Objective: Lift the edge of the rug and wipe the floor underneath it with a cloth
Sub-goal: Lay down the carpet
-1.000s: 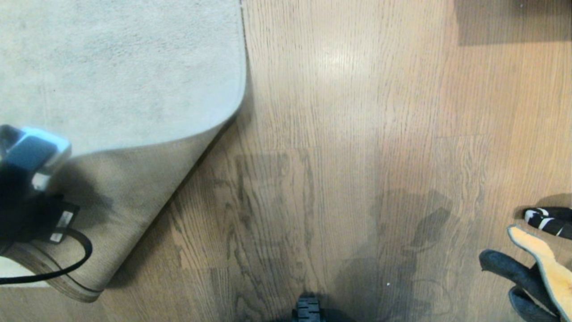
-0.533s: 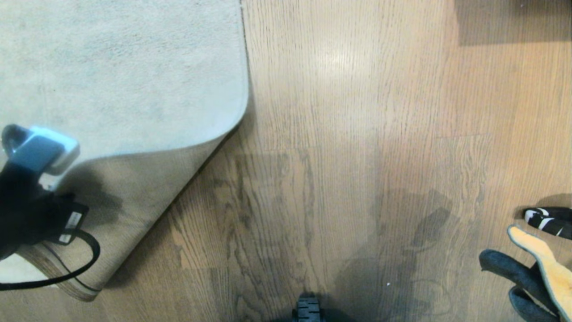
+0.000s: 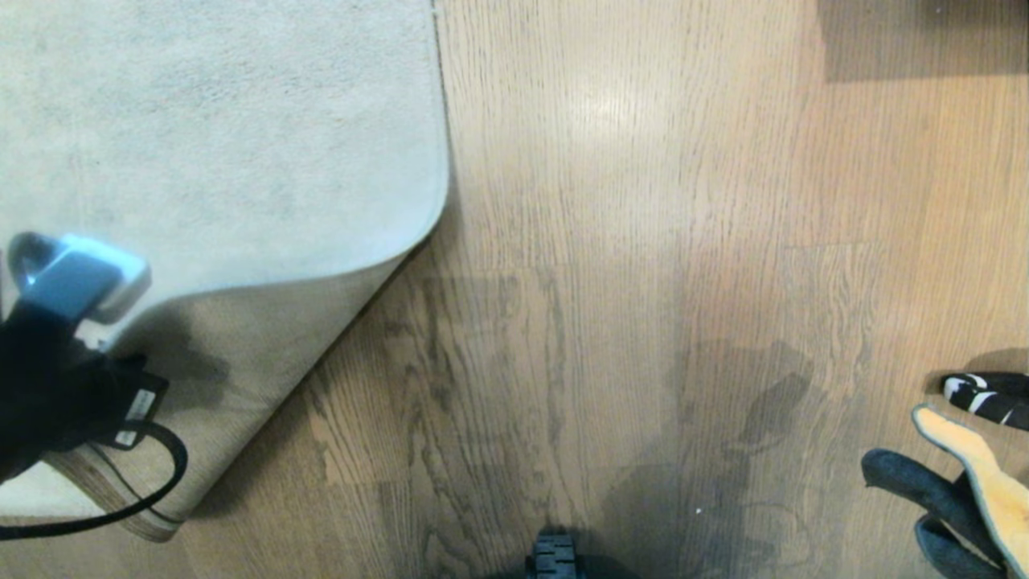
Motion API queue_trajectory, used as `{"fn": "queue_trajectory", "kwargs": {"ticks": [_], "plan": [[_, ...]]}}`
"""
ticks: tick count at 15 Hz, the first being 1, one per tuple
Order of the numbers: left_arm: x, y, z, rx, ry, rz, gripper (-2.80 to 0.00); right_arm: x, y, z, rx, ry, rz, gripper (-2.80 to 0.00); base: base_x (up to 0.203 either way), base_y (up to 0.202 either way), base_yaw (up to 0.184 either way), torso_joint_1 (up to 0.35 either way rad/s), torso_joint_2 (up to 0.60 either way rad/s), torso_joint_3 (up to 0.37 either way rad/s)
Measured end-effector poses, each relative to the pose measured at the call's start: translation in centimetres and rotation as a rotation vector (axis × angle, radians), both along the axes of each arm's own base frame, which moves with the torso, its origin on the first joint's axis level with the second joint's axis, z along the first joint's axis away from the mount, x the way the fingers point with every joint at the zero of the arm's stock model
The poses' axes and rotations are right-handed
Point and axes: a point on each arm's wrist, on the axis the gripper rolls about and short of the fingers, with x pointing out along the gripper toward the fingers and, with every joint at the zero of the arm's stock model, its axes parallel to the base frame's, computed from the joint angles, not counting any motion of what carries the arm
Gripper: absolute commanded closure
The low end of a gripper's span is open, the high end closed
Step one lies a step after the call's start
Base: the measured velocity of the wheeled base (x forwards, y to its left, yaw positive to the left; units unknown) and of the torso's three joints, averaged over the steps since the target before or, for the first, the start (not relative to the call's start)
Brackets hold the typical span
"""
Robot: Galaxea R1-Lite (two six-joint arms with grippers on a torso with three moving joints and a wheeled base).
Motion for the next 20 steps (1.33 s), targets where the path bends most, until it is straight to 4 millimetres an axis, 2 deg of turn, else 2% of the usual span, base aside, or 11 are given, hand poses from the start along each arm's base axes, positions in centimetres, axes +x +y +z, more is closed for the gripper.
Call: {"fn": "queue_trajectory", "kwargs": {"ticks": [6, 15, 16, 20], "plan": [[-0.3, -0.9, -0.3, -0.021, 0.001, -0.045, 0.0, 0.0, 0.0, 0.0, 0.0, 0.0, 0.0, 0.0, 0.0, 0.0, 0.0, 0.0, 0.0, 0.0], [-0.7, -1.1, -0.2, -0.038, -0.009, -0.058, 0.0, 0.0, 0.0, 0.0, 0.0, 0.001, 0.0, 0.0, 0.0, 0.0, 0.0, 0.0, 0.0, 0.0], [-0.7, -1.2, -0.2, -0.038, -0.009, -0.062, -2.8, 0.0, 0.0, 0.0, 0.0, 0.001, 0.0, 0.0, 0.0, 0.0, 0.0, 0.0, 0.0, 0.0], [-0.8, -1.4, -0.3, -0.046, -0.01, -0.074, -2.8, 0.0, 0.0, 0.0, 0.0, 0.002, 0.0, 0.0, 0.0, 0.0, 0.0, 0.0, 0.0, 0.0]]}}
